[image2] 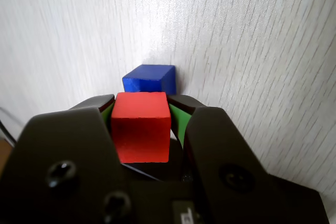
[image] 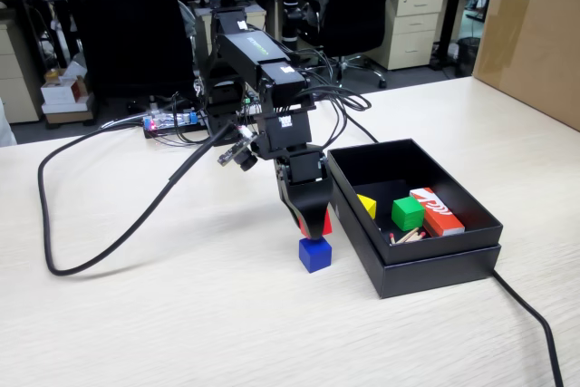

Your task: Put the red cube on top of the blue cube

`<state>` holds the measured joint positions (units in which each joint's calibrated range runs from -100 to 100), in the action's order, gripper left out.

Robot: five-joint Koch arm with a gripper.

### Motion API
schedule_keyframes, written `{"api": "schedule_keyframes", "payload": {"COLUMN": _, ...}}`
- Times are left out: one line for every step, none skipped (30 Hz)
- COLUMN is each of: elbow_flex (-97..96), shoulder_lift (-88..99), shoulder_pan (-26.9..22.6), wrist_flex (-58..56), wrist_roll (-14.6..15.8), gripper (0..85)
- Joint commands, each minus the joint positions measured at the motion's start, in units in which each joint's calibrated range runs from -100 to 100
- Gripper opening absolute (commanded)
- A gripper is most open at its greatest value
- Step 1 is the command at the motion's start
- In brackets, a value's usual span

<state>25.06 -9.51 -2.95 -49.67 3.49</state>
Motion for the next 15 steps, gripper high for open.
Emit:
{"api": "schedule_keyframes", "payload": {"elbow_flex": 5.4, "shoulder_lift": 1.0, "shoulder_pan": 0.0, "wrist_flex": 2.2, "wrist_roll": 0.0, "gripper": 0.9}}
{"api": "schedule_keyframes", "payload": {"elbow_flex": 5.4, "shoulder_lift": 1.0, "shoulder_pan": 0.0, "wrist_flex": 2.4, "wrist_roll": 0.0, "gripper": 0.9}}
{"api": "schedule_keyframes", "payload": {"elbow_flex": 5.4, "shoulder_lift": 0.9, "shoulder_pan": 0.0, "wrist_flex": 2.5, "wrist_roll": 0.0, "gripper": 0.9}}
{"api": "schedule_keyframes", "payload": {"elbow_flex": 5.4, "shoulder_lift": 0.7, "shoulder_pan": 0.0, "wrist_flex": 2.5, "wrist_roll": 0.1, "gripper": 0.9}}
{"api": "schedule_keyframes", "payload": {"elbow_flex": 5.4, "shoulder_lift": 0.7, "shoulder_pan": 0.0, "wrist_flex": 2.5, "wrist_roll": 0.1, "gripper": 0.9}}
{"api": "schedule_keyframes", "payload": {"elbow_flex": 5.4, "shoulder_lift": 0.7, "shoulder_pan": 0.0, "wrist_flex": 2.5, "wrist_roll": 0.2, "gripper": 0.9}}
{"api": "schedule_keyframes", "payload": {"elbow_flex": 5.4, "shoulder_lift": 0.7, "shoulder_pan": 0.0, "wrist_flex": 2.5, "wrist_roll": 0.2, "gripper": 0.9}}
{"api": "schedule_keyframes", "payload": {"elbow_flex": 5.5, "shoulder_lift": 0.7, "shoulder_pan": 0.0, "wrist_flex": 2.6, "wrist_roll": 0.3, "gripper": 0.9}}
{"api": "schedule_keyframes", "payload": {"elbow_flex": 5.7, "shoulder_lift": 0.7, "shoulder_pan": 0.1, "wrist_flex": 2.6, "wrist_roll": 0.4, "gripper": 0.9}}
{"api": "schedule_keyframes", "payload": {"elbow_flex": 5.9, "shoulder_lift": 0.7, "shoulder_pan": 0.1, "wrist_flex": 2.6, "wrist_roll": 0.4, "gripper": 0.9}}
{"api": "schedule_keyframes", "payload": {"elbow_flex": 6.1, "shoulder_lift": 0.7, "shoulder_pan": 0.1, "wrist_flex": 2.6, "wrist_roll": 0.4, "gripper": 0.9}}
{"api": "schedule_keyframes", "payload": {"elbow_flex": 6.8, "shoulder_lift": 0.7, "shoulder_pan": 0.2, "wrist_flex": 2.6, "wrist_roll": 0.5, "gripper": 0.9}}
{"api": "schedule_keyframes", "payload": {"elbow_flex": 7.0, "shoulder_lift": 0.6, "shoulder_pan": 0.2, "wrist_flex": 2.6, "wrist_roll": 0.5, "gripper": 0.9}}
{"api": "schedule_keyframes", "payload": {"elbow_flex": 7.0, "shoulder_lift": 0.3, "shoulder_pan": 0.2, "wrist_flex": 3.1, "wrist_roll": 0.6, "gripper": 0.9}}
{"api": "schedule_keyframes", "payload": {"elbow_flex": 7.0, "shoulder_lift": 0.2, "shoulder_pan": 0.3, "wrist_flex": 3.3, "wrist_roll": 0.6, "gripper": 0.9}}
